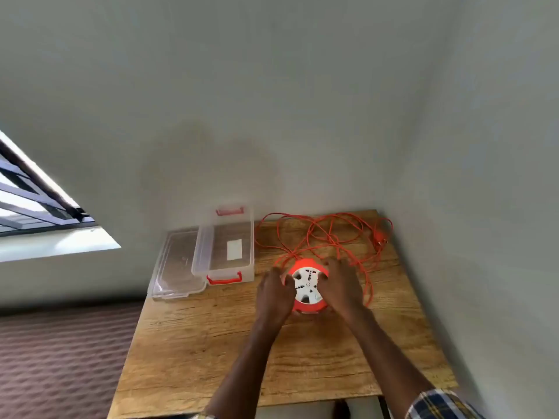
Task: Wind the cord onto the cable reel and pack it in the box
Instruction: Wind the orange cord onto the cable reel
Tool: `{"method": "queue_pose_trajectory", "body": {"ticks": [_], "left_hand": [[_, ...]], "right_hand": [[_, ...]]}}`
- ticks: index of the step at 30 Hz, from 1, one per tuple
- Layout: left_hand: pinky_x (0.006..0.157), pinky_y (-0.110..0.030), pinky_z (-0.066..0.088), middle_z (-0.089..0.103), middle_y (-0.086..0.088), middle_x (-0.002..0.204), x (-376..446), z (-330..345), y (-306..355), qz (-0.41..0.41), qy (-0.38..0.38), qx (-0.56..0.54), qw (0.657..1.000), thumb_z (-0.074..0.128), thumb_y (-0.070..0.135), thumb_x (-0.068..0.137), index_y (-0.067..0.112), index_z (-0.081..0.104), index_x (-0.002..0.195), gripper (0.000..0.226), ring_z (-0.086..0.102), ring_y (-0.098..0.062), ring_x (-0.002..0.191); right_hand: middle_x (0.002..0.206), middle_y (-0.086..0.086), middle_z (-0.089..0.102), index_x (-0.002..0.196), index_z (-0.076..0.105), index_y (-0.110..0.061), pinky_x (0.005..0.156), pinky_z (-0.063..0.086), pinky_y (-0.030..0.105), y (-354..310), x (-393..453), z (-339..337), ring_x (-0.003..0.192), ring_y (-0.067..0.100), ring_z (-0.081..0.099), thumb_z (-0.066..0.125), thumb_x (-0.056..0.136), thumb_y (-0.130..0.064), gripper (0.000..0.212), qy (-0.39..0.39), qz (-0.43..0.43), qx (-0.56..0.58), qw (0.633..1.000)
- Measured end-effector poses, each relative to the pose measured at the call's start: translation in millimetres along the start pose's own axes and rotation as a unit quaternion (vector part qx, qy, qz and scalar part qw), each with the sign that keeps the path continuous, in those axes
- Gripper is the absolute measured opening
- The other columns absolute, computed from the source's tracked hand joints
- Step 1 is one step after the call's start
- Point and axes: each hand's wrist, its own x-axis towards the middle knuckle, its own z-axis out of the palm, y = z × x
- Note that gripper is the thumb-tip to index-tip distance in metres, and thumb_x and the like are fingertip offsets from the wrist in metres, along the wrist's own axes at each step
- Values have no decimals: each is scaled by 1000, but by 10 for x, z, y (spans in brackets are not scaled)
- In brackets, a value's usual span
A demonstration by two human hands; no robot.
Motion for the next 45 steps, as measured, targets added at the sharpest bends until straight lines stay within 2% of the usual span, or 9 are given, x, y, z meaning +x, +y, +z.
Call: {"method": "queue_pose_trajectory", "body": {"ticks": [4, 10, 15, 18, 25, 31, 37, 41, 45], "left_hand": [[99, -44, 50, 61, -22, 135, -69, 234, -179, -122, -54, 44, 990, 56, 34, 101, 4, 57, 135, 45, 60, -42, 123], [99, -55, 55, 56, -23, 134, 29, 472, -52, -198, 11, -150, 969, 75, 24, 95, -2, 54, 133, 50, 61, -41, 120], [83, -36, 62, 70, -14, 113, 2, 299, 210, -116, 125, -323, 931, 79, 11, 93, 14, 60, 120, 33, 70, -27, 99], [77, -42, 64, 79, -7, 104, 113, -80, 393, -87, 127, -379, 912, 80, 15, 89, 20, 72, 117, 30, 76, -24, 93], [80, -41, 64, 77, -22, 115, 491, -944, 622, -83, 11, -528, 845, 72, 20, 93, 9, 77, 117, 26, 73, -36, 100], [124, -63, 28, 51, -27, 155, 472, -1174, 629, -61, -104, -730, 673, 44, 55, 106, 3, 48, 155, 71, 45, -45, 147], [122, -63, 31, 49, -28, 156, 506, -1540, 576, 43, -173, -725, 666, 90, 67, 64, 4, 55, 150, 111, 44, -47, 146], [106, -54, 53, 63, -23, 143, 624, -1686, 511, 38, -178, -682, 708, 99, 59, 55, 6, 58, 143, 111, 61, -41, 129], [106, -55, 51, 66, -21, 137, 795, -1725, 424, 21, -147, -689, 709, 62, 62, 90, 11, 63, 143, 74, 61, -42, 127]], "right_hand": [[146, 16, 43, 148, 40, -21, 101, 47, 45, 231, 27, 137, 130, 42, 49, 60, 99, -28, 53, -85, 56, -7, 995], [142, 17, 51, 146, 42, -16, 100, 47, 42, 390, 220, 279, 125, 41, 56, 63, 98, -37, 56, -91, 113, 77, 986], [118, 15, 73, 120, 63, -13, 85, 51, 36, 489, 404, 162, 111, 36, 68, 49, 100, -60, 53, -143, 139, 151, 968], [74, 12, 76, 95, 66, -15, 54, 51, 29, 323, 474, -120, 65, 29, 75, 40, 101, -66, 58, -183, 145, 321, 918], [70, 8, 69, 112, 68, -11, 47, 55, 29, -358, 576, -608, 50, 18, 64, 71, 96, -36, 30, -249, 76, 503, 824], [82, 16, 74, 106, 71, -5, 45, 56, 26, -1022, 396, -614, 55, 21, 71, 74, 91, -28, 27, -247, 149, 628, 723], [102, 23, 75, 122, 67, 1, 49, 58, 29, -1358, 203, -463, 73, 30, 77, 70, 90, -37, 50, -331, 181, 680, 629], [84, 15, 77, 103, 73, -2, 52, 54, 25, -1441, 180, -378, 65, 22, 75, 50, 91, -72, 75, -344, 150, 503, 778], [67, 14, 74, 75, 71, -14, 51, 47, 24, -1393, 206, -426, 55, 24, 71, 46, 98, -69, 65, -243, 43, 305, 920]]}}
